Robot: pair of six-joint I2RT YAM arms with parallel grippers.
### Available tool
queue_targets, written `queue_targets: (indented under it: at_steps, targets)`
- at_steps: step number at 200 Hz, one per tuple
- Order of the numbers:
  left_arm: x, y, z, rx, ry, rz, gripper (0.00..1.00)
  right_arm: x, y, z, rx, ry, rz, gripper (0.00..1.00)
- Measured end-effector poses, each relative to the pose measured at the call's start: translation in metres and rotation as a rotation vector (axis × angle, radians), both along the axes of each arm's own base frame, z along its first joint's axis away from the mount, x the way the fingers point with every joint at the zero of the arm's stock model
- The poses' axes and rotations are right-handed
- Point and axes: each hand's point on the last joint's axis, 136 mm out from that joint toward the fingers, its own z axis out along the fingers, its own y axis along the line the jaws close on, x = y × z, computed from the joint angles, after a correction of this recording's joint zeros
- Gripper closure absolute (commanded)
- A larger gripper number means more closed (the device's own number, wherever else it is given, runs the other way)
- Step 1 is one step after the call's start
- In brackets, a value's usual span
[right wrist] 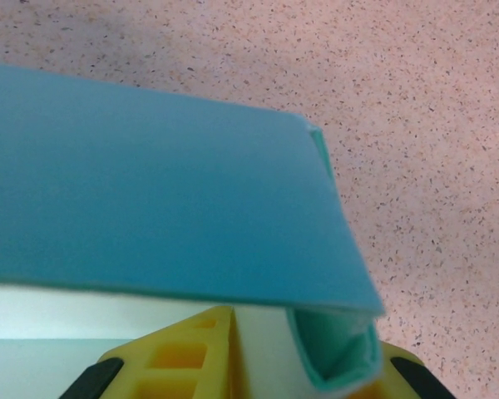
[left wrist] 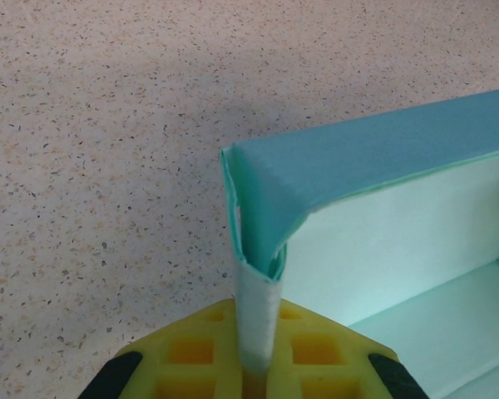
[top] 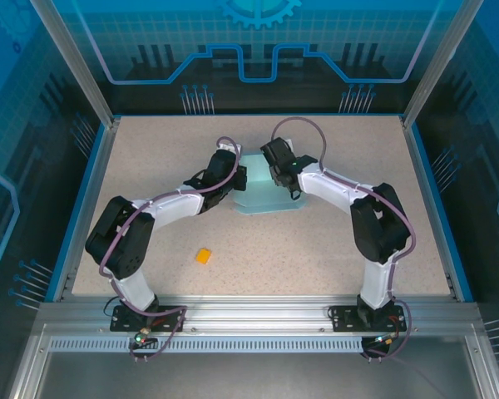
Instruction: Fold the paper box
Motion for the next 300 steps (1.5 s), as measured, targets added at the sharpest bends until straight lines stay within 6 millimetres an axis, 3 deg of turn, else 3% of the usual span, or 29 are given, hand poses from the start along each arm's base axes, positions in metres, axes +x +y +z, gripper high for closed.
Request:
queue_targets:
  at_steps: [88, 183, 244, 300]
  targets:
    - [0.001, 0.0, 0.001, -0.004, -0.005, 0.003, 0.99, -0.006, 0.004, 0.007, -0.005, 0.017, 0.056, 0.72]
    - [0.001, 0.0, 0.001, 0.003, -0.005, -0.002, 0.99, -0.008, 0.01, 0.023, 0.218, 0.038, 0.119, 0.56]
    - [0.0, 0.0, 0.0, 0.004, -0.004, -0.003, 0.99, -0.007, 0.01, 0.025, 0.246, 0.032, 0.103, 0.73]
    - [0.0, -0.001, 0.001, -0.001, -0.003, -0.009, 0.99, -0.003, 0.006, 0.026, 0.169, 0.014, 0.064, 0.81]
